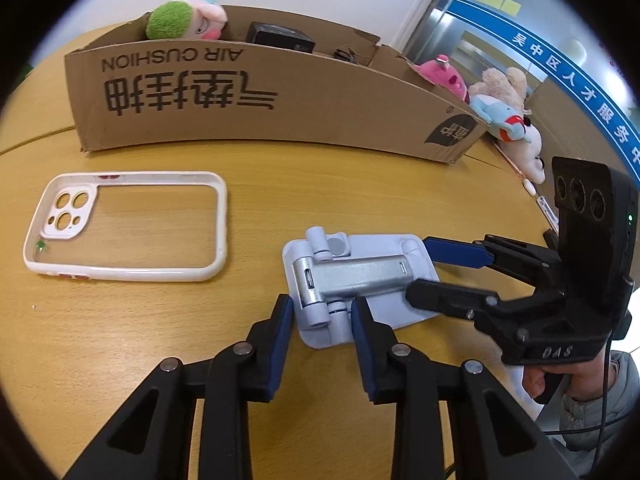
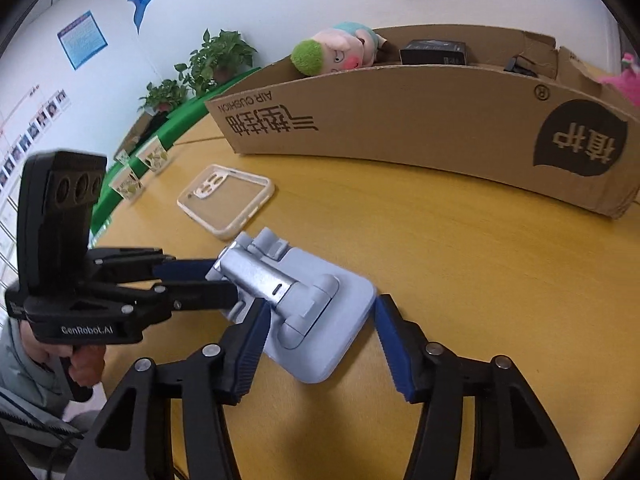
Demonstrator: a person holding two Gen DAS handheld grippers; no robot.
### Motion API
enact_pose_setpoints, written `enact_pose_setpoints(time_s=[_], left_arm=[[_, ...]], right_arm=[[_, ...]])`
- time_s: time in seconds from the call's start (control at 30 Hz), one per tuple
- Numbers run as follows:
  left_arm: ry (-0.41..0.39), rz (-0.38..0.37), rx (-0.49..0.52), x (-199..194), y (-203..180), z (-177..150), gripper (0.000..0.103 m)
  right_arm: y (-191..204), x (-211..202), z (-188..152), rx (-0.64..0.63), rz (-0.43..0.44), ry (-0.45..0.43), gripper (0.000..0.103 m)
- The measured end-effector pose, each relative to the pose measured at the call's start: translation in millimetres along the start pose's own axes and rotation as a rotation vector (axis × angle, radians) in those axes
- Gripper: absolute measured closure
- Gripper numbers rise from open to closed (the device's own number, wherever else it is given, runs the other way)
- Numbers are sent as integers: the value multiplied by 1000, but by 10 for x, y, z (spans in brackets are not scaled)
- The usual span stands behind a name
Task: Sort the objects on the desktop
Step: 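Close both grippers on the white phone stand and lift it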
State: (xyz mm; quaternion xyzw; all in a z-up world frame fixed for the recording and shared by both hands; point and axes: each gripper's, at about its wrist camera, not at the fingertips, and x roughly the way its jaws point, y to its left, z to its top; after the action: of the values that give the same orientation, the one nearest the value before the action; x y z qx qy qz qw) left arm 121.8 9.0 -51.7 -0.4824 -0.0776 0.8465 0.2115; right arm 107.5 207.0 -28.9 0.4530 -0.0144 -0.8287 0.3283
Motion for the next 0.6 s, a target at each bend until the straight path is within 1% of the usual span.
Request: enact_pose_setpoints(time_s=[0.07,0.13,0.17,0.3,0.47,0.6], left_arm=[[3,1,12,15,-37,5,74],[8,7,25,19,-56,12,74],[9,6,26,22,-62,12,74],[9,19,45,21,-94,13,74],[-22,20,49,-41,-122,84,75],[-51,15,71,-132,-192,236,75]], right_arm=[[2,-32,-41,-2,-17,-9,40],[35,-36,-67,-12,-50,-14,43],[35,-39,-71,-13,-66,-17,48],[37,-80,-130,-2,-82,-37,50],[-42,-155,-109,72,-50,-64,51],[-12,-315,17,67,-65,-122,52]])
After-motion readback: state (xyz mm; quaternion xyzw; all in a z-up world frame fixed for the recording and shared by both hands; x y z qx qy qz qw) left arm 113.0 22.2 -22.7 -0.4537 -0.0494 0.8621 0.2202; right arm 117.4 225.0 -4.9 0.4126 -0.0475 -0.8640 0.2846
